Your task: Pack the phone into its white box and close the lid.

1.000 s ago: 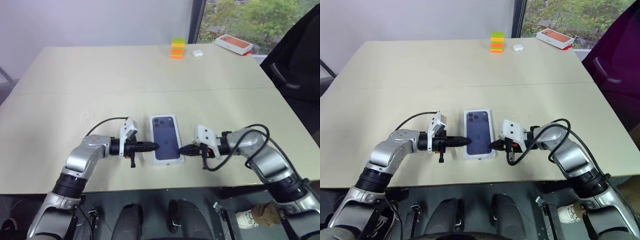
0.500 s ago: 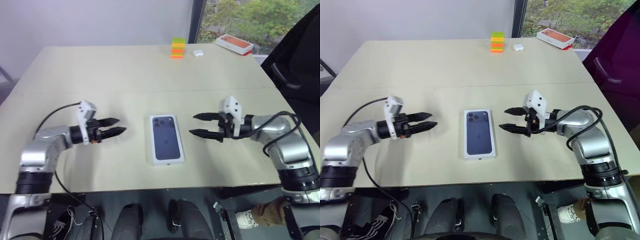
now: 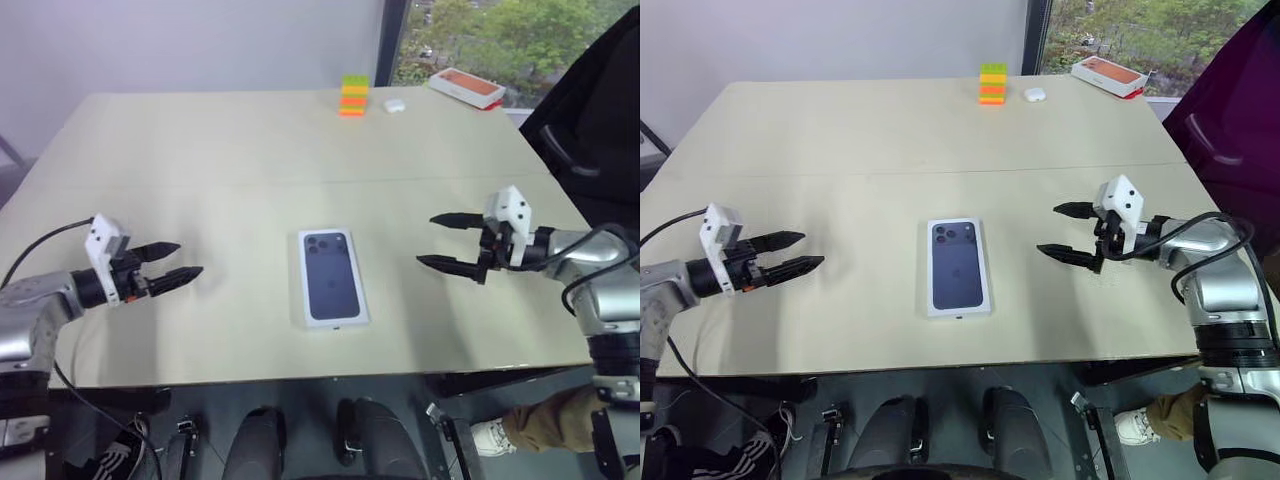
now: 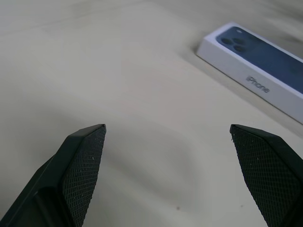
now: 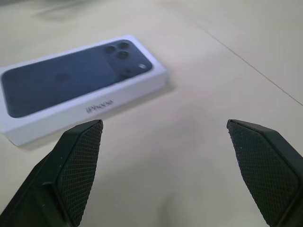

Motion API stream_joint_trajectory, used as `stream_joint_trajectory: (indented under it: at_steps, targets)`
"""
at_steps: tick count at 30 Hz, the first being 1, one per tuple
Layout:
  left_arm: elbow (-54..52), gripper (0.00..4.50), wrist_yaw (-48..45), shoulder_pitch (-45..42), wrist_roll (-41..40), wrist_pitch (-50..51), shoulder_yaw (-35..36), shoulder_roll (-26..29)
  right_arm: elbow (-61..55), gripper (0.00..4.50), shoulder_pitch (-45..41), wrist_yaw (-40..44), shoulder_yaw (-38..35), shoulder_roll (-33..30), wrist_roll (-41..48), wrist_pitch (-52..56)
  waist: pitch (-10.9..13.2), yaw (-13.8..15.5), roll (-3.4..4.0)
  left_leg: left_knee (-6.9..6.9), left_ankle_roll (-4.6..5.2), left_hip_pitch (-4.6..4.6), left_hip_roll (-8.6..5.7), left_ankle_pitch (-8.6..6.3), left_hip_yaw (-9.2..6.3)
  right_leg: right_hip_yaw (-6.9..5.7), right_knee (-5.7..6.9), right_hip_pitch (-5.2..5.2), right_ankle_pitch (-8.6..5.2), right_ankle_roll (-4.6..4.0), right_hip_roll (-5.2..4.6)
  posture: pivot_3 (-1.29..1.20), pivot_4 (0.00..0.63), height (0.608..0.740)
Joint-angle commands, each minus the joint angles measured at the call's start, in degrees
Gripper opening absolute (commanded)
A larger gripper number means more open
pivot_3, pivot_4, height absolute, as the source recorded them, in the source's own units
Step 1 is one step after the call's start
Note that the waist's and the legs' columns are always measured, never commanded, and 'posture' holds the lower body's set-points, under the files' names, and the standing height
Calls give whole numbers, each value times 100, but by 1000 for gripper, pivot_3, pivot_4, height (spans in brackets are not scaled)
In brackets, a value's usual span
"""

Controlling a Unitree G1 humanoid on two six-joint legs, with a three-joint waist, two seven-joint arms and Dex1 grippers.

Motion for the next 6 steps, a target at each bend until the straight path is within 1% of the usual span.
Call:
stream_joint_trajectory:
  at_steps: [1,6]
  targets:
    - [-104,4415,-93,295,-55,-273,311,115,-70,4393,287,416,-295,-295,216,-155,0,6,0,-3,0,0,0,0,0,0,-1,0,0,0,0,0,150,740]
    - [-152,4415,-276,684,-54,-692,558,183,-246,4393,731,807,-530,-514,356,-448,0,20,0,-2,0,0,0,0,3,0,-3,0,-1,2,-3,0,150,740]
